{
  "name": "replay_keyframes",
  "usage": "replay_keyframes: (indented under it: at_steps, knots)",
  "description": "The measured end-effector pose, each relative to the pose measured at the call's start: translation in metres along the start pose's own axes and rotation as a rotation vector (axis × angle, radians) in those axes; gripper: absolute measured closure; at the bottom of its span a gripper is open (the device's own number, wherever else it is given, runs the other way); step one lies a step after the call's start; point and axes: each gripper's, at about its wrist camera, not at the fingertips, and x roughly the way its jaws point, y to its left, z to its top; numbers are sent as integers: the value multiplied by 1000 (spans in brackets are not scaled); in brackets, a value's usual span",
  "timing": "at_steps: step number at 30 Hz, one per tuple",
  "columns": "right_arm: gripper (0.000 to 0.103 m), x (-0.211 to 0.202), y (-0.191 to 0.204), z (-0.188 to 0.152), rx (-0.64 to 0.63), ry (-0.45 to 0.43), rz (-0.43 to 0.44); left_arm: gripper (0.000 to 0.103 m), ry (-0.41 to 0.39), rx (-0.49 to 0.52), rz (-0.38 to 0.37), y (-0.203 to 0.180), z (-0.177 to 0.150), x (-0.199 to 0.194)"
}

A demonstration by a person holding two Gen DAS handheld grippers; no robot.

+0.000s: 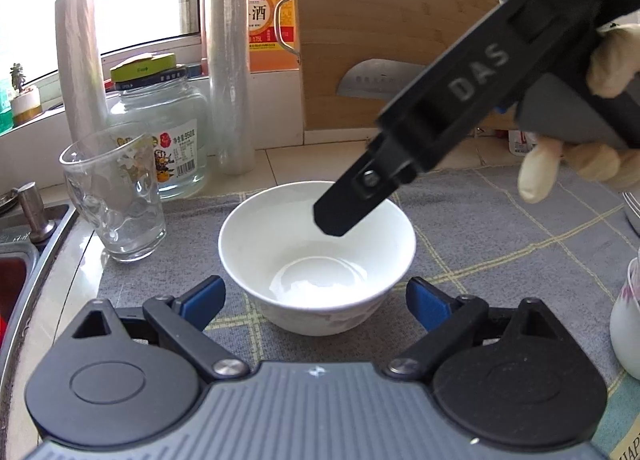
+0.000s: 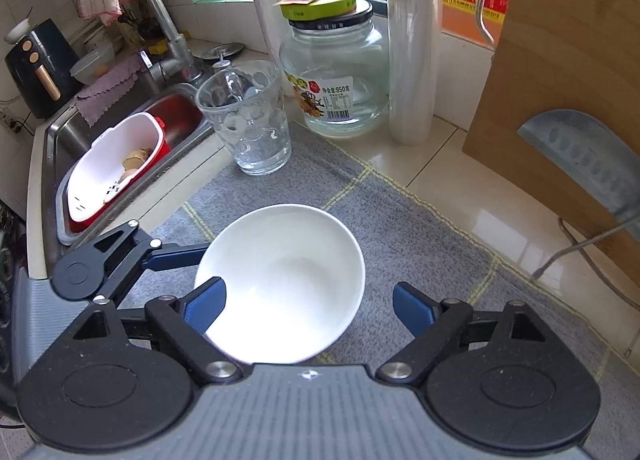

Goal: Organize plates and bowls
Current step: 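Close the right tool on the bowl rim and lift it, then carry the bowl with the right tool over the two stacked bowls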

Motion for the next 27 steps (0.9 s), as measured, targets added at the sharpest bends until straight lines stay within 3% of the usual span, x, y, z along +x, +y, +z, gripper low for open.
replay_keyframes:
  at_steps: [15,27]
  knots:
    - [31,26,-9,7,15,19,44,12,-2,-10,-20,3,4,5]
    - [32,19,-7,6,24,8,71,12,17,6,-10,0,6,3]
